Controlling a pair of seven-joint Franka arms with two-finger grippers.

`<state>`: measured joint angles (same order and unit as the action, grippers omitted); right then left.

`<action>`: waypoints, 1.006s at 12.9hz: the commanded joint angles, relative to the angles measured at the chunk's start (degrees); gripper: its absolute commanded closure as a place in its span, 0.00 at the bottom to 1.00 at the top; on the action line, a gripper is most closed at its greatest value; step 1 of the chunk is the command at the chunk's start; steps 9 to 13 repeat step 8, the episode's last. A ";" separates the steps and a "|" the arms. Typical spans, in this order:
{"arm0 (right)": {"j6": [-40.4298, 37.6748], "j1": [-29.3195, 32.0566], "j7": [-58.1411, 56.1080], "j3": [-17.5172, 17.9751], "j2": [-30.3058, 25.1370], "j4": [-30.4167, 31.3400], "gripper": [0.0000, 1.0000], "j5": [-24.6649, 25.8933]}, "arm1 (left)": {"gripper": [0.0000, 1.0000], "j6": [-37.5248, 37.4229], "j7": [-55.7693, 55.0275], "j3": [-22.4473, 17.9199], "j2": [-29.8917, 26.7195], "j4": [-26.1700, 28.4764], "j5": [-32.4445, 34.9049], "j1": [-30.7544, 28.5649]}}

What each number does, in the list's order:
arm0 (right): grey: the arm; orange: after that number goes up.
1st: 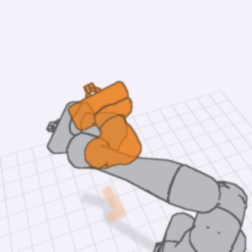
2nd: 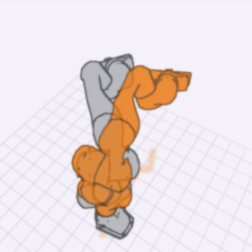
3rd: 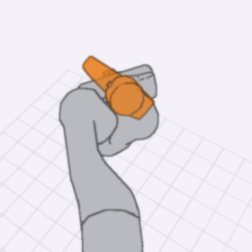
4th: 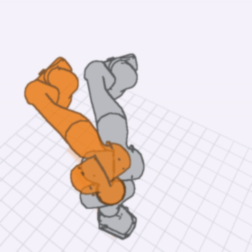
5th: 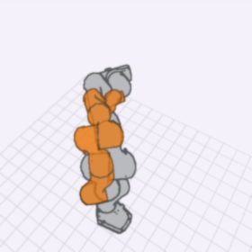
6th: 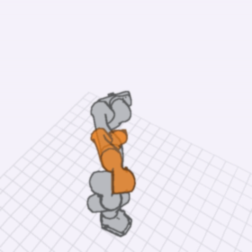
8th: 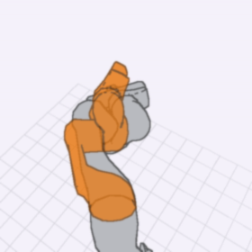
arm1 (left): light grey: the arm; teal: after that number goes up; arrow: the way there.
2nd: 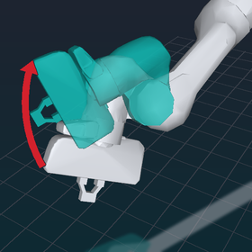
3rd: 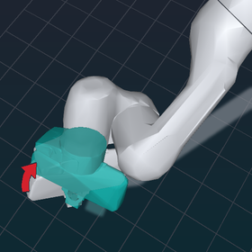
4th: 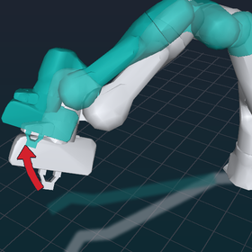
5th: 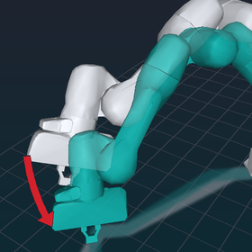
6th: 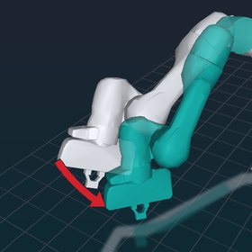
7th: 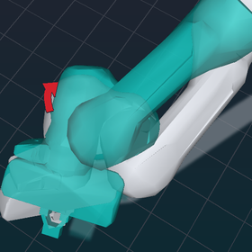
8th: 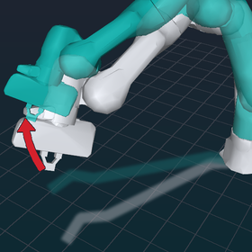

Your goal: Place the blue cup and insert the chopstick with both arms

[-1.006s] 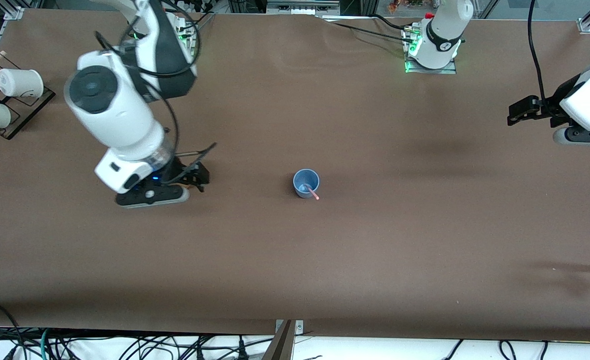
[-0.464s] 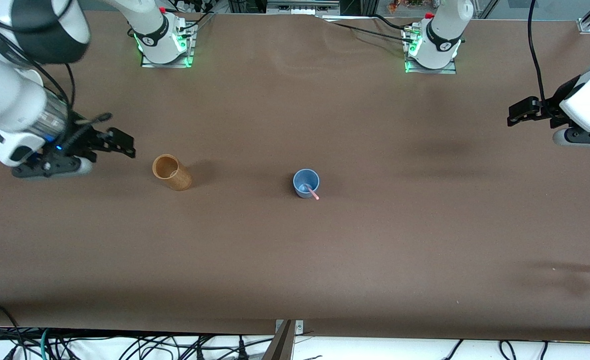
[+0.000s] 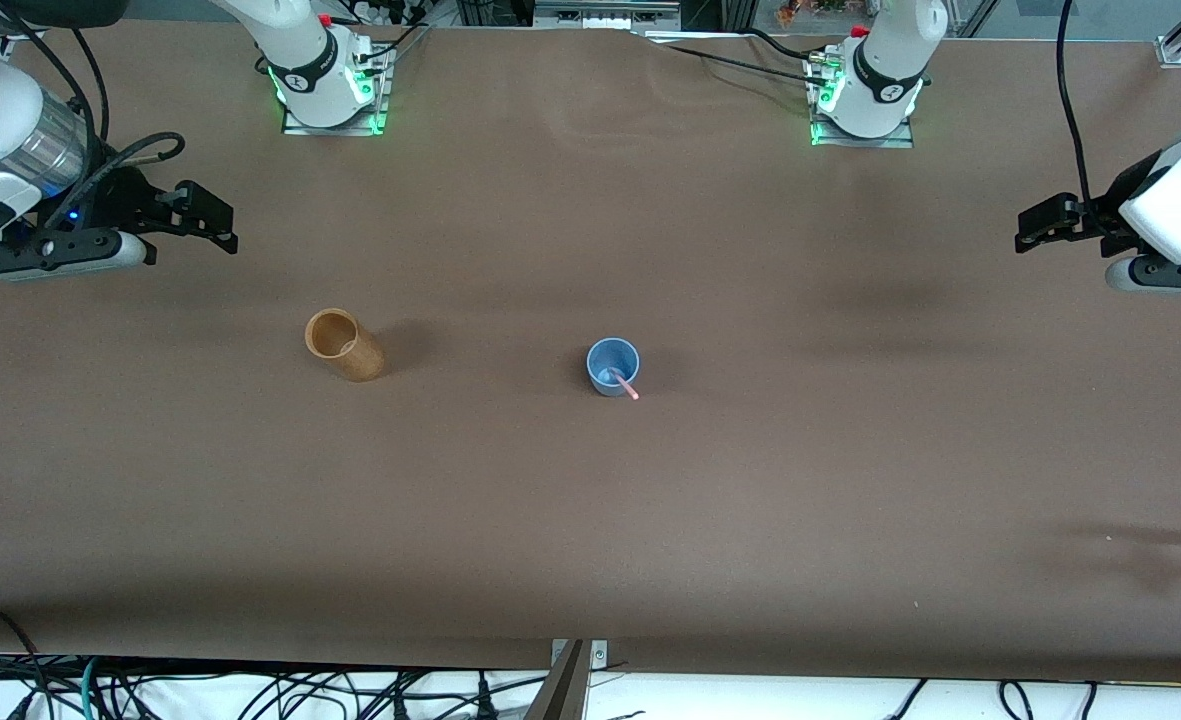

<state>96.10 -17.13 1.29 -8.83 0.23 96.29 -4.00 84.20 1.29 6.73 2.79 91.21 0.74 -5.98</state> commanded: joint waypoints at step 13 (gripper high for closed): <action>-0.29 1.13 -3.22 0.92 3.81 -3.48 0.00 2.60 | 0.00 0.35 1.17 0.13 -0.07 -0.07 0.93 0.00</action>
